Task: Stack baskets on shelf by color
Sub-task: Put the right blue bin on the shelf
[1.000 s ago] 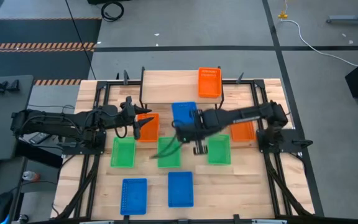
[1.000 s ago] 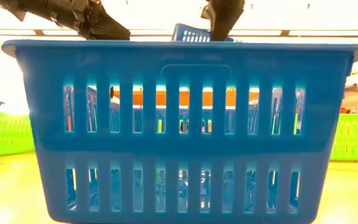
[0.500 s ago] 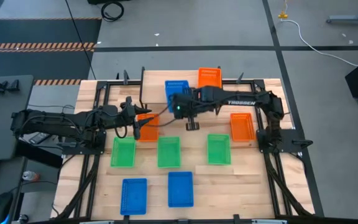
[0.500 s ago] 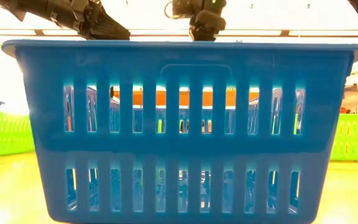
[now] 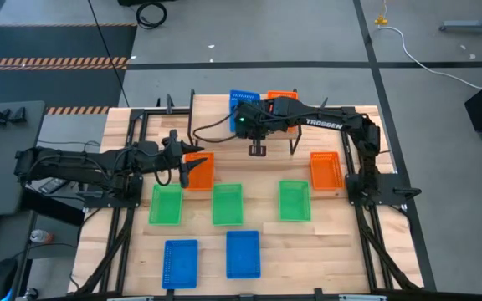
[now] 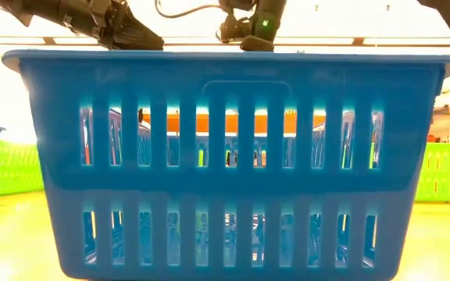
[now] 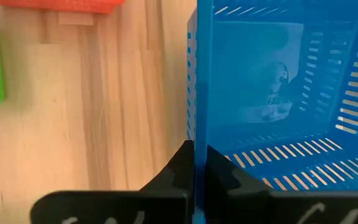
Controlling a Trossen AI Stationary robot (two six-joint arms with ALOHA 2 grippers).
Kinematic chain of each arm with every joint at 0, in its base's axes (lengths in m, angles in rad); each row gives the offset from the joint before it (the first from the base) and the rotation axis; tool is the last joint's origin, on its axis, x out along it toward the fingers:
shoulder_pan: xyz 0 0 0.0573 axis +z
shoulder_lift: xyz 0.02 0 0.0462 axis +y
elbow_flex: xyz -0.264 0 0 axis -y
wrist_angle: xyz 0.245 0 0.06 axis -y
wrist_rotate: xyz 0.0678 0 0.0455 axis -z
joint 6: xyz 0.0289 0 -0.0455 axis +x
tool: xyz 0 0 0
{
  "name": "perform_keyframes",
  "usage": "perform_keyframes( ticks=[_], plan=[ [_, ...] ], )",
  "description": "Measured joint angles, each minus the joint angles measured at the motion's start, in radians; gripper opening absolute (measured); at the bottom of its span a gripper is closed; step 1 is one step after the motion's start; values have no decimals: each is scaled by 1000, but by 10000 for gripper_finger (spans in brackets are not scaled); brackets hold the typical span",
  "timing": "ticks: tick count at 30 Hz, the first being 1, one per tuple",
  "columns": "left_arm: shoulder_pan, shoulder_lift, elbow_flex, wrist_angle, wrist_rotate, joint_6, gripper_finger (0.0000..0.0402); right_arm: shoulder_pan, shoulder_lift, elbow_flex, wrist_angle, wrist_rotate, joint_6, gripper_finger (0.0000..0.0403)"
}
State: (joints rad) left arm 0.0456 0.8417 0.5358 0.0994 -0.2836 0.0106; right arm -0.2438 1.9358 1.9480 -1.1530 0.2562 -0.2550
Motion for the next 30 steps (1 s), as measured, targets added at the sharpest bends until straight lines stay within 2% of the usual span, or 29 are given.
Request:
perform_keyframes(
  ticks=[16,30],
  plan=[
    [0,0,0,1,0,-1,167,-13,0,0,0,-24,1,34],
    [-40,0,0,25,0,1,167,-33,0,0,19,-23,27,105]
  ],
)
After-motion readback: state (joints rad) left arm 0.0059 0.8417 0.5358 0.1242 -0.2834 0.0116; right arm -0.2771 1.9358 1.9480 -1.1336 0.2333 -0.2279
